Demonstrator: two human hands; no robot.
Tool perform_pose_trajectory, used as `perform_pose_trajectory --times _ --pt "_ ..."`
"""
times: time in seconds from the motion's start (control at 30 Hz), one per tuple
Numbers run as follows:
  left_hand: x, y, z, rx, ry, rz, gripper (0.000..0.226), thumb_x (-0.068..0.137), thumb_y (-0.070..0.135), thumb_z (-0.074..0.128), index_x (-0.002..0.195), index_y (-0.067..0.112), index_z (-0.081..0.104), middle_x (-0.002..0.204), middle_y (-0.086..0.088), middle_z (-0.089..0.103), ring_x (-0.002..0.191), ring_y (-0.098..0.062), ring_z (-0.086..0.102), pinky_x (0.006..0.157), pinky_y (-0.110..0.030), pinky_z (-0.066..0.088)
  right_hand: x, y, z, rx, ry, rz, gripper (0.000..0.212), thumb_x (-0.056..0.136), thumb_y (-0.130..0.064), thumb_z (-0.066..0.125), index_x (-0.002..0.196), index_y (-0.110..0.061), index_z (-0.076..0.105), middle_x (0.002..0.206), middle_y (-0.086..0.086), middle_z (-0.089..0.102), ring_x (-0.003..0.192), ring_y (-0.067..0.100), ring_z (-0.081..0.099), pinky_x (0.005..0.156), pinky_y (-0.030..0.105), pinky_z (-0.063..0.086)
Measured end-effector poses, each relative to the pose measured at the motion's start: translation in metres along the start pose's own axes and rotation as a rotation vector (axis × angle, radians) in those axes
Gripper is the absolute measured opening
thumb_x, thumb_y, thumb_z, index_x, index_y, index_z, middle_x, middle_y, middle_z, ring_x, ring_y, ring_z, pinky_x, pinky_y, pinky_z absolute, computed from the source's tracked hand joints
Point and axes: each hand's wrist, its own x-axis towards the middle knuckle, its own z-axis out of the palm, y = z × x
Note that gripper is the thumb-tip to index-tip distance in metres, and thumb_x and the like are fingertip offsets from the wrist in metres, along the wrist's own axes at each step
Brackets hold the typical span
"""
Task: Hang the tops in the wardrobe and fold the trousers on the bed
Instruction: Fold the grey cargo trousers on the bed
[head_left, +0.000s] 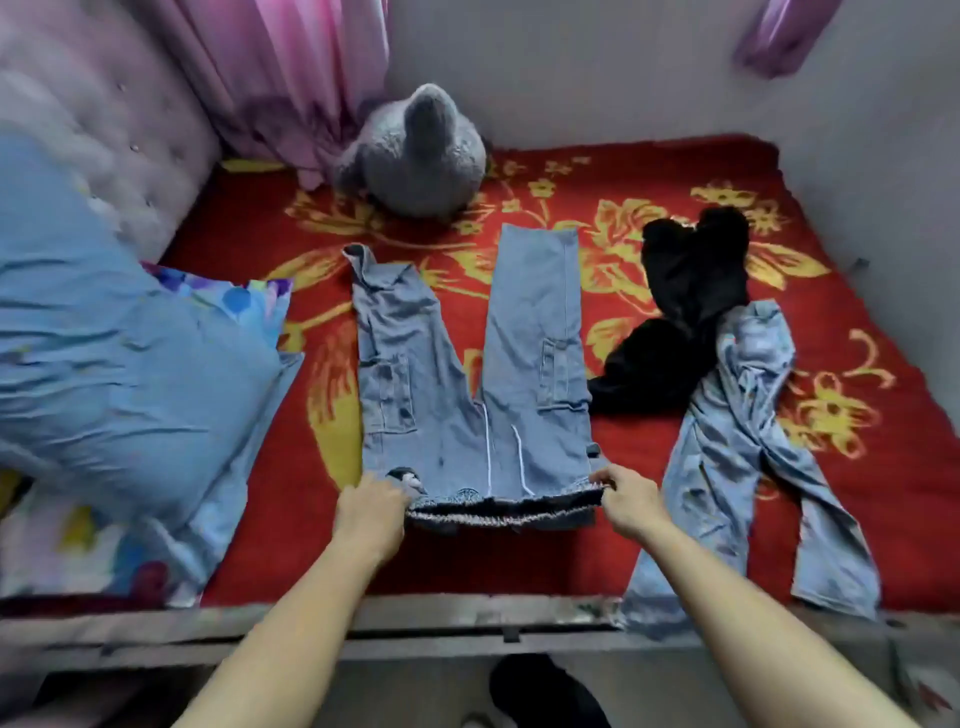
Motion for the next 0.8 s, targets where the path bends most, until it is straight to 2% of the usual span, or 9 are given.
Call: perform_pose_trajectory --times 0.17,0.27,0.37,0.47,0.53,0.63,0.67,0.7,0.8 --pt "-0.034 0.026 0.062 0.008 -0.067 -0.064 0.035 0.091 0.023 0.054 0.124 0.029 0.059 0.127 0.001 0.055 0.116 -0.023 0.046 0.085 -0.035 0.040 -0.024 0.040 0.048 -0.144 -0.085 -0.032 0.046 0.092 -0.009 0.044 0.130 -0.031 0.059 0.130 0.011 0.065 0.119 0.034 0.058 0.097 0.040 0.046" --pt "-0.038 0.032 0.071 0.026 -0.036 -0.071 0.029 0.089 0.028 0.055 0.118 0.027 0.061 0.125 0.000 0.056 0.114 -0.024 0.045 0.085 -0.035 0.038 -0.028 0.046 0.060 -0.278 -0.057 -0.131 0.041 0.094 -0.018 0.044 0.132 -0.031 0.051 0.122 0.011 0.065 0.112 0.035 0.060 0.087 0.043 0.049" --pt "-0.038 0.042 0.098 0.019 -0.018 -0.078 0.024 0.085 0.032 0.059 0.106 0.023 0.065 0.114 0.000 0.058 0.110 -0.024 0.046 0.082 -0.037 0.036 -0.030 0.062 0.085 -0.259 0.020 -0.198 0.037 0.092 -0.022 0.046 0.129 -0.030 0.048 0.105 0.009 0.062 0.100 0.035 0.060 0.077 0.045 0.049" --pt "-0.039 0.058 0.159 -0.027 -0.089 -0.090 0.034 0.083 0.027 0.062 0.116 0.019 0.061 0.116 -0.002 0.057 0.110 -0.026 0.049 0.082 -0.038 0.037 -0.023 0.102 0.130 -0.269 0.054 -0.193 0.042 0.091 -0.022 0.049 0.133 -0.029 0.047 0.100 0.006 0.057 0.098 0.032 0.057 0.074 0.044 0.048" --pt "-0.038 0.071 0.204 -0.077 -0.219 -0.080 0.046 0.087 0.023 0.058 0.132 0.019 0.050 0.128 -0.002 0.052 0.118 -0.025 0.047 0.089 -0.040 0.040 -0.016 0.131 0.162 -0.372 -0.091 -0.154 0.051 0.094 -0.020 0.049 0.144 -0.029 0.042 0.109 0.008 0.057 0.107 0.033 0.057 0.082 0.045 0.051" --pt "-0.027 0.086 0.253 -0.197 -0.552 -0.057 0.049 0.091 0.030 0.052 0.139 0.024 0.045 0.142 -0.002 0.047 0.130 -0.024 0.043 0.099 -0.044 0.038 -0.002 0.157 0.196 -0.567 -0.396 -0.138 0.071 0.096 -0.029 0.050 0.158 -0.033 0.016 0.127 0.013 0.054 0.118 0.035 0.054 0.093 0.044 0.047" --pt "-0.024 0.090 0.260 -0.211 -0.665 -0.079 0.044 0.092 0.034 0.048 0.135 0.024 0.051 0.139 -0.004 0.051 0.128 -0.025 0.045 0.100 -0.045 0.038 0.003 0.160 0.202 -0.582 -0.392 -0.148 0.071 0.095 -0.032 0.050 0.158 -0.033 0.018 0.126 0.015 0.054 0.116 0.036 0.054 0.092 0.043 0.046" --pt "-0.024 0.094 0.265 -0.215 -0.685 -0.111 0.039 0.093 0.037 0.045 0.127 0.022 0.057 0.132 -0.006 0.057 0.124 -0.027 0.049 0.098 -0.044 0.039 0.006 0.160 0.206 -0.577 -0.325 -0.174 0.066 0.094 -0.032 0.052 0.156 -0.030 0.028 0.120 0.017 0.055 0.110 0.038 0.056 0.089 0.044 0.046" --pt "-0.030 0.108 0.266 -0.162 -0.359 -0.171 0.031 0.094 0.036 0.046 0.100 0.014 0.067 0.105 -0.010 0.067 0.103 -0.030 0.055 0.081 -0.041 0.042 0.006 0.160 0.205 -0.516 -0.023 -0.331 0.043 0.087 -0.029 0.063 0.126 -0.014 0.064 0.097 0.018 0.053 0.087 0.038 0.053 0.073 0.045 0.045"
